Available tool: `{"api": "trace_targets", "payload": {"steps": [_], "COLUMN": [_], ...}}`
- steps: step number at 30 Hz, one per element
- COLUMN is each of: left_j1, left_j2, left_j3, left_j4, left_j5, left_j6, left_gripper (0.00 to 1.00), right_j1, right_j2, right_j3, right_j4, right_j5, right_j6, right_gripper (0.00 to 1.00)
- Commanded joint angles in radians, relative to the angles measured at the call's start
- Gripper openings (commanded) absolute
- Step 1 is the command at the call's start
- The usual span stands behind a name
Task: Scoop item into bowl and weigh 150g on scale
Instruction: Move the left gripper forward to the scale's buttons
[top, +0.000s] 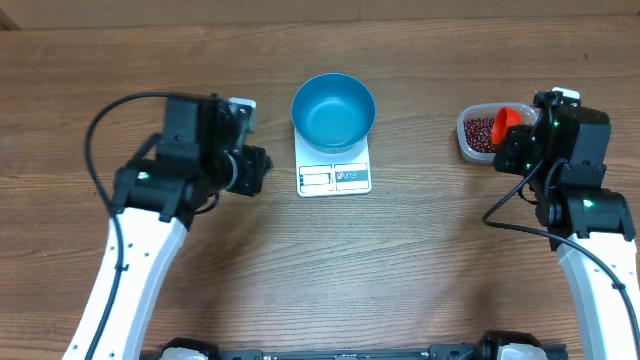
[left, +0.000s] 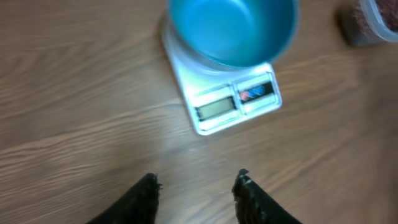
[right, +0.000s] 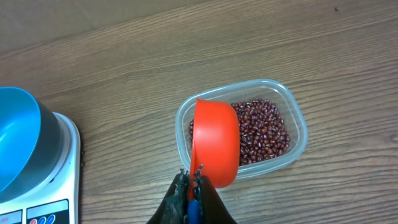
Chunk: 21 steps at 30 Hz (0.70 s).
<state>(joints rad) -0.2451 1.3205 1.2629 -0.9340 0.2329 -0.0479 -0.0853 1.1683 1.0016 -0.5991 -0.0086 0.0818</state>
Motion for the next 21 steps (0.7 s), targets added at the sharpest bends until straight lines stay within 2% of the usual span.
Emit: {"api": "trace_targets", "payload": {"steps": [1,3,6,15,21], "left_j1": [-0.089,-0.138,-0.198,-0.32,-0.408], "left_j2": [0.058,0.09,0.131,0.24,0.322], "left_j3": [0.002,0.002,0.002,0.002,0.002], "left_j4": [0.014,0.031,0.064,0.186,0.308], "left_j5": [0.032,0.017,-0.005,-0.076,-0.278], "left_j6": [0.016,0.016,0.015,-0.012,-0.012], "left_gripper": [0.27,0.16,0.04,0.04,0.04], "right_j1": [-0.004,-0.004,-0.004,-0.004,-0.004], "right_j2": [0.001,0.001,0.001,0.001,0.001], "right_j3": [0.035,0.035,0.035,0.035,0.035], "right_j4": [0.001,0.001,-0.003,-0.01,-0.013], "right_j5": [-0.006,-0.016,-0.016,-0.016,-0.015], "right_j6": [-0.001,-0.001,-0.001,-0.001,-0.001], "right_gripper": [0.04,0.04,0.04,0.04,0.04]}}
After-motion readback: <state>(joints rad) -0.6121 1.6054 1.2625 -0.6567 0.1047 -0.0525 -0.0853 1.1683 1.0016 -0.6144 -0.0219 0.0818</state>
